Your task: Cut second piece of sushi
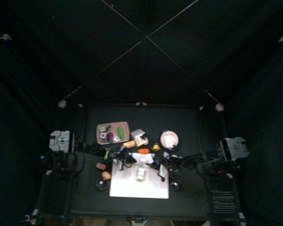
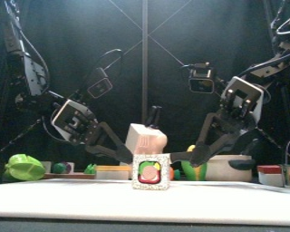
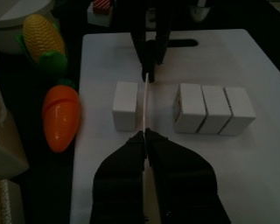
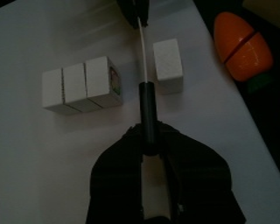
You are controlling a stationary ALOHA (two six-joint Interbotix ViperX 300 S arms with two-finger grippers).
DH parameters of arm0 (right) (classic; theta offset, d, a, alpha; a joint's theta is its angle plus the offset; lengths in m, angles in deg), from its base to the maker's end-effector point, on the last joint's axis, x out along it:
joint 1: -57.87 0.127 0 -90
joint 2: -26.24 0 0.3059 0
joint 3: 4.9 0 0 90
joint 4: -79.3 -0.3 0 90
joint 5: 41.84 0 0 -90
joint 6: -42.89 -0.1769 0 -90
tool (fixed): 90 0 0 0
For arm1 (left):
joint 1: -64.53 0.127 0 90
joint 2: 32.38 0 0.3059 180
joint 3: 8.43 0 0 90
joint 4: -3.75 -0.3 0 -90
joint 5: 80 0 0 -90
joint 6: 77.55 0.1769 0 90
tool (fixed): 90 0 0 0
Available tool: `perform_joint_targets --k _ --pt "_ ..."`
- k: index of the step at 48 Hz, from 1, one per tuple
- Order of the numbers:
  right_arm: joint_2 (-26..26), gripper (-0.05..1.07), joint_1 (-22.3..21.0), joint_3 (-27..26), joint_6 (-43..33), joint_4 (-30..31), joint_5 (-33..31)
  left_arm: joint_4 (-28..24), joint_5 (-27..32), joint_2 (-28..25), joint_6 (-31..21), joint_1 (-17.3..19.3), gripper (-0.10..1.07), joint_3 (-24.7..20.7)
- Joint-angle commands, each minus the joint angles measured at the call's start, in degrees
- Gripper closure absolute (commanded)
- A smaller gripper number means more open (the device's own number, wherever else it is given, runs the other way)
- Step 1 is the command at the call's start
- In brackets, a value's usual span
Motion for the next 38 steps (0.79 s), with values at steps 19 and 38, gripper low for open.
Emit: perform_joint_targets --k 19,38 --pt "-6.0 0.72 3.0 -3.6 0.1 1.6 -4.0 0.1 -0.4 6.1 0.1 -6.0 0.57 -0.5" --pt "-3.4 0.72 4.1 -4.5 0.0 1.3 -4.4 1.4 -0.4 3.1 0.0 -8.7 0.57 -0.1"
